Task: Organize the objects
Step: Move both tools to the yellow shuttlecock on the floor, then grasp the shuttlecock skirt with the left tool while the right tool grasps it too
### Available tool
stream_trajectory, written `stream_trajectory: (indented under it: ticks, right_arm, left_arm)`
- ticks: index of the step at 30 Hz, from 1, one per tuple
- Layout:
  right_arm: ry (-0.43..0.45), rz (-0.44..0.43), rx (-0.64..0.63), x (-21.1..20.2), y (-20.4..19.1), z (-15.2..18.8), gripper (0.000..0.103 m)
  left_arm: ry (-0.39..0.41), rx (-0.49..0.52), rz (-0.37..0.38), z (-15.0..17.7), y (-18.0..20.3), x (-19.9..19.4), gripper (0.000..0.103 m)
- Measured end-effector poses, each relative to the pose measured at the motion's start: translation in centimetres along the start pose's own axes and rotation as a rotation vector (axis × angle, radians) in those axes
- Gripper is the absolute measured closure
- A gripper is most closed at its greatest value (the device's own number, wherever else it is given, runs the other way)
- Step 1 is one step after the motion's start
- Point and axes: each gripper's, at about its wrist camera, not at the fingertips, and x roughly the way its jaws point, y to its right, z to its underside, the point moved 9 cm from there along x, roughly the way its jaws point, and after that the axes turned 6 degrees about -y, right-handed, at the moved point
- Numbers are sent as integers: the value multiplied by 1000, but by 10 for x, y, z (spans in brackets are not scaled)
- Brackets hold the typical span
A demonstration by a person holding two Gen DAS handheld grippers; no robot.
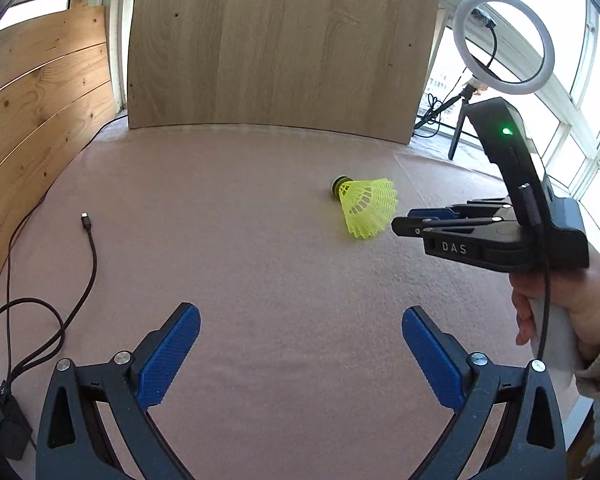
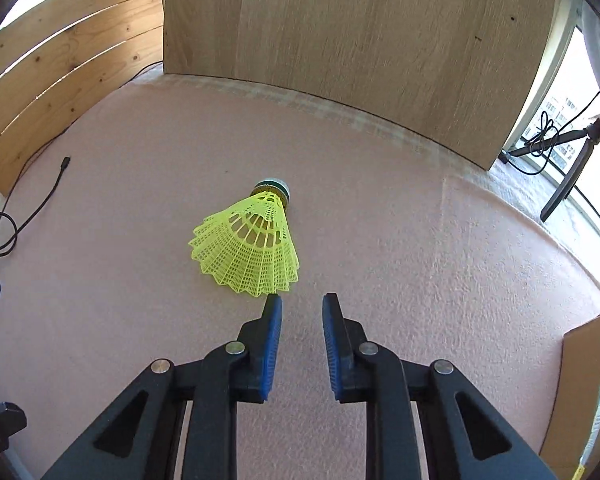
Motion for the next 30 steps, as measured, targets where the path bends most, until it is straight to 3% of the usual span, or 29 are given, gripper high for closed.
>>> stream_trajectory:
  ticks: [2, 7, 12, 16, 19, 23, 26, 30]
  right_arm:
    - [17, -18, -40, 1, -4, -2, 84]
    - [44, -44, -70, 5, -10, -11, 84]
    - [43, -70, -27, 19, 6, -16, 84]
    - [60, -79, -20, 23, 13, -21, 84]
    - [55, -88, -24, 27, 15, -23, 84]
    - [51, -134, -15, 20, 18, -22, 84]
    - [64, -166, -15, 9, 21, -20, 84]
    - [53, -179, -36, 5, 25, -21, 84]
  left_arm:
    - [7, -4, 4, -16, 8, 17, 1]
    - [11, 9, -65, -48, 19, 56, 2]
    - [-30, -91, -67, -70, 8, 101, 4]
    - [-66, -102, -61, -76, 13, 125, 20]
    - [-94, -113, -48, -76, 17, 127, 22]
    - [-48, -62, -38, -66, 28, 100, 21]
    - [-29, -32, -2, -60, 41, 93, 13]
    - [-50, -14, -8, -69, 54, 117, 13]
